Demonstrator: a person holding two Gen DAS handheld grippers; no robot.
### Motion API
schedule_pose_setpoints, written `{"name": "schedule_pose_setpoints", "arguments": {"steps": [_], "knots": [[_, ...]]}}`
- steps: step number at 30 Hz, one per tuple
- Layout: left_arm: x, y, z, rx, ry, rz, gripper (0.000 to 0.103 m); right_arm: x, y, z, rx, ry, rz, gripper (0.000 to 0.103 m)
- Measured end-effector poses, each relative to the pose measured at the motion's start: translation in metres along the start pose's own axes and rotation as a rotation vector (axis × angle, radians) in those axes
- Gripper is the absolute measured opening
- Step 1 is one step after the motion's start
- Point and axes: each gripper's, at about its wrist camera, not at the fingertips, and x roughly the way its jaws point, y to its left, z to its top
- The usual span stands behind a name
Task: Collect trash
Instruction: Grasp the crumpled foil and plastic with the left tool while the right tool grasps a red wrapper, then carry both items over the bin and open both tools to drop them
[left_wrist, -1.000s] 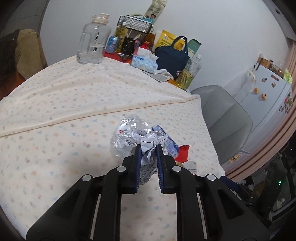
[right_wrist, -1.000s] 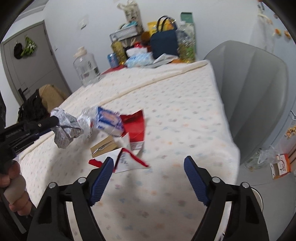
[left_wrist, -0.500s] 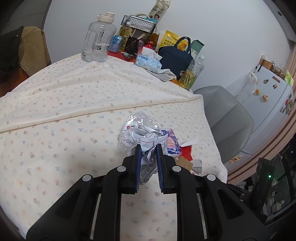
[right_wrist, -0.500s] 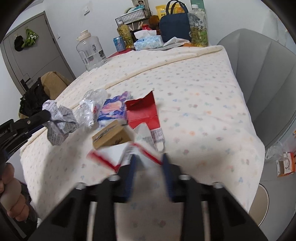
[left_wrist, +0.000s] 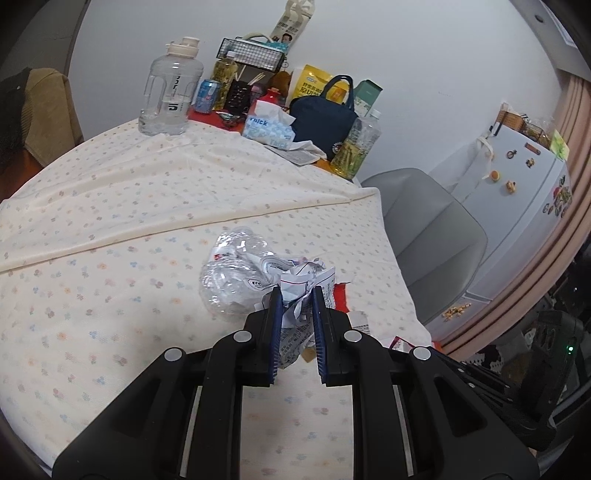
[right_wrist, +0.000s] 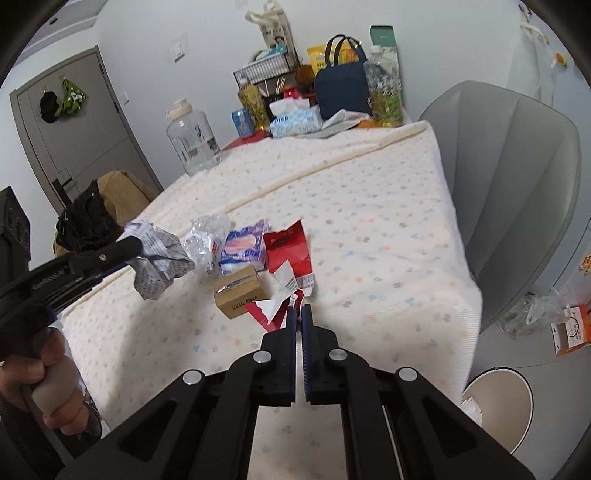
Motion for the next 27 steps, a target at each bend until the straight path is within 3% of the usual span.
{"name": "schedule_pose_setpoints", "arguments": {"steps": [18,27], "knots": [[0.021,-0.078,0.0,0.108,0.022,-0.133,0.014,-0.058,-0.058,-0.007,0.099,-0.092,-0.095,0.003],[0.019,-0.096,0.007,0.125,0.012,-0.172,0.011,-0.073,-0.083,-0.011,0.144,-0.122,-0.135,0.003]]}}
